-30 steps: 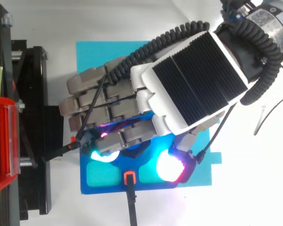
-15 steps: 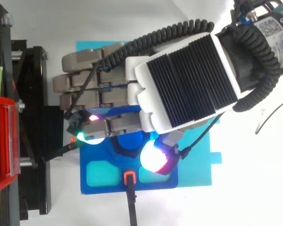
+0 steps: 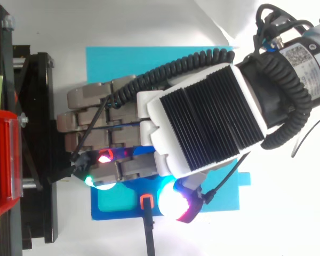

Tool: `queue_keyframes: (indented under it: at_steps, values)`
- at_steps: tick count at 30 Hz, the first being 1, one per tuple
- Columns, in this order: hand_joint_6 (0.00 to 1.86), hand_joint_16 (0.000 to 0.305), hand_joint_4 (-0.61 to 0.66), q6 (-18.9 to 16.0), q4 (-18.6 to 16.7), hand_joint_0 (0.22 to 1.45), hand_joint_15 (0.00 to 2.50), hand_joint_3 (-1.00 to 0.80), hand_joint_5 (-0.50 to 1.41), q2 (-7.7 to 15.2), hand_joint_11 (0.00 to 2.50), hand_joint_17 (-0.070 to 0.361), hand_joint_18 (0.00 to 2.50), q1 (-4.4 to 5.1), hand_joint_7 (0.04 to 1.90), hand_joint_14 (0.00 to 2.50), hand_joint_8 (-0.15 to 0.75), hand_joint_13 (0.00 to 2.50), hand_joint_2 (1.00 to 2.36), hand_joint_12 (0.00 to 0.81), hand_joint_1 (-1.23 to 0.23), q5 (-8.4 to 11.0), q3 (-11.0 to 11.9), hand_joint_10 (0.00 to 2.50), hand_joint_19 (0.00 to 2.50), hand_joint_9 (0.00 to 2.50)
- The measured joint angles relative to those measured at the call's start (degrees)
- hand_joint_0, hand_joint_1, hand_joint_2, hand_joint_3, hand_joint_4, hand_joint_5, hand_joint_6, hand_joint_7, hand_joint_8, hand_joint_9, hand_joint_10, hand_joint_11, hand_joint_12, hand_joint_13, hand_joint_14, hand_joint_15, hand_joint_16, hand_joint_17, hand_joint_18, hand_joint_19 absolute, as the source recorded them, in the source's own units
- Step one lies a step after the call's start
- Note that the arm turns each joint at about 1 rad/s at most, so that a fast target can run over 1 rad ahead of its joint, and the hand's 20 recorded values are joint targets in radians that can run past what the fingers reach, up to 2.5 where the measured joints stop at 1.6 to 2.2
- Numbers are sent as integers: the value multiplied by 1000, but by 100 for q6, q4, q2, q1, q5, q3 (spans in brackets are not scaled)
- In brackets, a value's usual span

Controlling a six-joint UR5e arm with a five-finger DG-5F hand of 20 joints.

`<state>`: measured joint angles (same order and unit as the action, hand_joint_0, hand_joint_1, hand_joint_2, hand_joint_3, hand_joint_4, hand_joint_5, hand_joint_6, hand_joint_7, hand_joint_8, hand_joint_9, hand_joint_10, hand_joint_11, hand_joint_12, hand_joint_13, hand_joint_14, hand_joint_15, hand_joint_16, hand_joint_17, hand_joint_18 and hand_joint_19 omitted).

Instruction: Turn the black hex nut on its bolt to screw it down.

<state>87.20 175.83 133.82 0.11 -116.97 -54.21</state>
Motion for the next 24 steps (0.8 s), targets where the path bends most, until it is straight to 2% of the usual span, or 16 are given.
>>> queue_keyframes:
  at_steps: [6,15,24]
  values:
    - [501,54,280,-3,14,440,40,-500,-207,-1,326,122,310,11,1010,2,312,340,1000,350,-695,-47,-51,7,142,351]
    - [501,50,262,47,-29,492,36,-500,-206,2,315,113,294,-55,1032,2,289,338,1000,331,-764,-220,-166,9,148,338]
    - [501,48,251,53,-38,529,36,-445,-201,3,308,109,287,-93,1061,1,278,332,1004,317,-789,-246,-169,8,166,339]
